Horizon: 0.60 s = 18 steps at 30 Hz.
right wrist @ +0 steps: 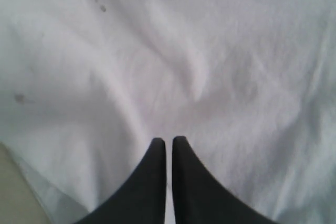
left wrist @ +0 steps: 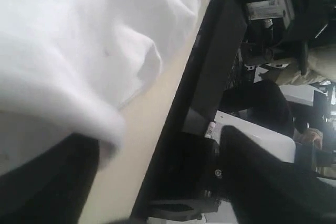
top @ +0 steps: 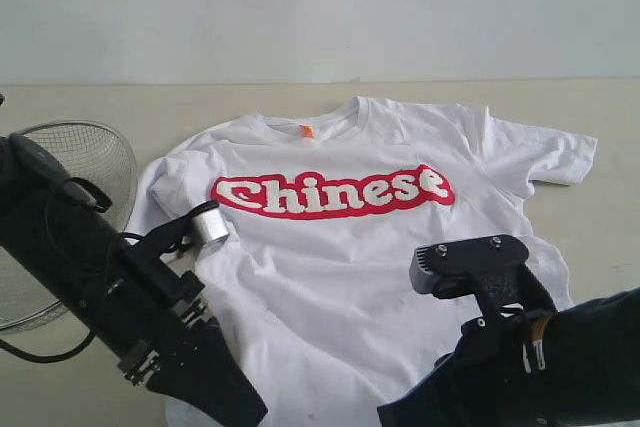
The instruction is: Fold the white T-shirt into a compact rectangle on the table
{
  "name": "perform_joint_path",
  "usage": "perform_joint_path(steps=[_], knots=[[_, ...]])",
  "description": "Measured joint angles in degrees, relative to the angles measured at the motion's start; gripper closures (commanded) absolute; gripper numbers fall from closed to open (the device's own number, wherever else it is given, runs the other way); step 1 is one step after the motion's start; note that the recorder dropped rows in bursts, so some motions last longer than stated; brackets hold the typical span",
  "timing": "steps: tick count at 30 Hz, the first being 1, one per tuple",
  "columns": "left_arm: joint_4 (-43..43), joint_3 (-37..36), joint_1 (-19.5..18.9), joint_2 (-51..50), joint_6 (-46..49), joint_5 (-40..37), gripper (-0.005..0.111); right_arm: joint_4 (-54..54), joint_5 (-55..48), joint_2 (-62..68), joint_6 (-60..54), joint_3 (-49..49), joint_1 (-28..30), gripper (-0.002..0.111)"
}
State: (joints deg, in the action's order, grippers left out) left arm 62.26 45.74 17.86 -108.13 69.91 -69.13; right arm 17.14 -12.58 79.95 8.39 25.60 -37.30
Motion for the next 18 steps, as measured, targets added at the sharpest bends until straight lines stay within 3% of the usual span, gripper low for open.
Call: perform_joint_path(steps=[6, 13, 18], knots=[[-2.4, 0.0, -0.9, 0.0, -3.3, 0.4, 0.047, 0.0, 0.0, 0.0, -0.5, 0.0, 0.0, 0.108], [-8.1, 0.1, -5.8, 0.5, -6.9, 7.1, 0.047, 0.0, -0.1, 0.0, -0.7, 0.0, 0.0, 0.108], [-8.5, 0.1, -6.0, 0.5, -5.9, 9.4, 0.047, 0.0, -0.1, 0.0, -0.7, 0.0, 0.0, 0.108]])
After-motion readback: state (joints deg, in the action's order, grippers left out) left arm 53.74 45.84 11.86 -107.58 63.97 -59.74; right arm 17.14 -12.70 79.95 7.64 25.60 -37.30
